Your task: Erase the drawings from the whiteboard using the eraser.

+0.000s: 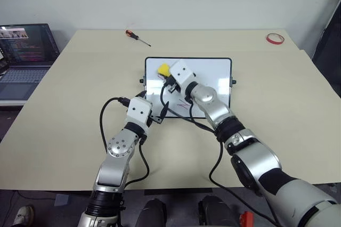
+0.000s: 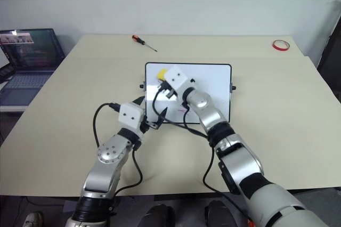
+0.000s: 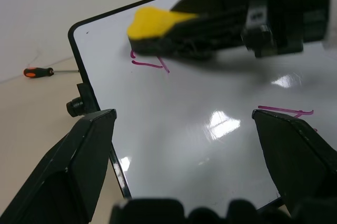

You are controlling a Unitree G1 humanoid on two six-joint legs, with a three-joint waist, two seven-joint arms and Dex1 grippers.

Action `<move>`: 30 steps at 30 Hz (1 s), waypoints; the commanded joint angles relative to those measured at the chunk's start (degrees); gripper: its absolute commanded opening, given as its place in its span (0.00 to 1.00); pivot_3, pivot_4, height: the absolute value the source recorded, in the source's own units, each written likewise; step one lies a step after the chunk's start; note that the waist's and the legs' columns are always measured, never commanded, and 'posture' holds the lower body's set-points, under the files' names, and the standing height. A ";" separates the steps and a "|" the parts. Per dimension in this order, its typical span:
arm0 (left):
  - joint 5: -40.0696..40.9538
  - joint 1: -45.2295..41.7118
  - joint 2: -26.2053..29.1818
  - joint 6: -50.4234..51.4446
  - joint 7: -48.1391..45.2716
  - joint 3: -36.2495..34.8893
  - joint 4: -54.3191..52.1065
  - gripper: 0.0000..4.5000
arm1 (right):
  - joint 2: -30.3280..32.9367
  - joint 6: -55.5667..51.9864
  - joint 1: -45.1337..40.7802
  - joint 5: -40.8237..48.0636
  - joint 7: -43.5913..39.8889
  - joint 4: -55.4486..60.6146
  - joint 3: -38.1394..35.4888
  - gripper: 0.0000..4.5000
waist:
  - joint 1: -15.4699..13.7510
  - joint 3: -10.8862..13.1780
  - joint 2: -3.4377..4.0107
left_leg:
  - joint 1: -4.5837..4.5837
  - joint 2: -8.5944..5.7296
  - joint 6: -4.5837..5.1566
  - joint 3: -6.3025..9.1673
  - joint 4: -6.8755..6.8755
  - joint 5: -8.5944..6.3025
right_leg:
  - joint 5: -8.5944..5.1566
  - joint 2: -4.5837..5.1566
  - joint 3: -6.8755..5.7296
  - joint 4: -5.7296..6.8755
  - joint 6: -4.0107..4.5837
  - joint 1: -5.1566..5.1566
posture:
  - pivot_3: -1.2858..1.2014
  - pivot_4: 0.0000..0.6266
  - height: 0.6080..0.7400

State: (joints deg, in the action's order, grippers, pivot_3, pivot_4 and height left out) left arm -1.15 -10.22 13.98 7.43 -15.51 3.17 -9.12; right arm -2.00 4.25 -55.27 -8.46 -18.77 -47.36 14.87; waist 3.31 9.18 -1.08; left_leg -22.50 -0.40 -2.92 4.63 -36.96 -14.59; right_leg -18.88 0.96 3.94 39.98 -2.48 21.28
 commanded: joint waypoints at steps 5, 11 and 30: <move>-0.34 -0.64 -0.52 -0.29 0.80 -0.17 -2.18 1.00 | 0.08 -5.95 3.32 -1.66 -2.01 5.97 1.43 0.26 | -0.07 0.01 0.00 | -0.02 -0.02 -0.01 0.03 -0.01 0.00 | 0.00 0.00 -0.02 0.03 0.00 0.01 | 0.52 0.24 1.00; -0.29 -0.57 -0.69 -0.26 0.84 -0.21 -2.04 1.00 | 0.51 -3.98 -4.69 -1.91 8.47 -1.30 -3.12 0.26 | -0.18 0.01 0.00 | -0.01 -0.02 -0.05 0.05 -0.01 0.03 | 0.01 0.00 -0.04 0.05 0.02 0.01 | 0.52 0.24 1.00; -0.21 0.83 -1.27 -0.30 0.94 0.17 -2.87 1.00 | -1.47 -5.29 -5.31 -3.73 -2.73 -4.71 2.25 0.26 | 0.28 0.01 0.01 | -0.03 0.01 -0.06 0.03 0.05 0.03 | 0.01 -0.01 -0.02 0.03 0.02 0.07 | 0.52 0.24 1.00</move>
State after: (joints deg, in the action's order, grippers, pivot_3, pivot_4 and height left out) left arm -1.23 -9.17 12.94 8.06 -15.15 3.44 -9.14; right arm -3.73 1.07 -61.49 -11.71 -19.93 -52.32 16.37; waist 3.59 9.19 -1.07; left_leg -22.53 -0.40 -2.98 4.66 -36.93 -14.56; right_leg -18.86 0.95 3.91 40.00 -2.46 21.33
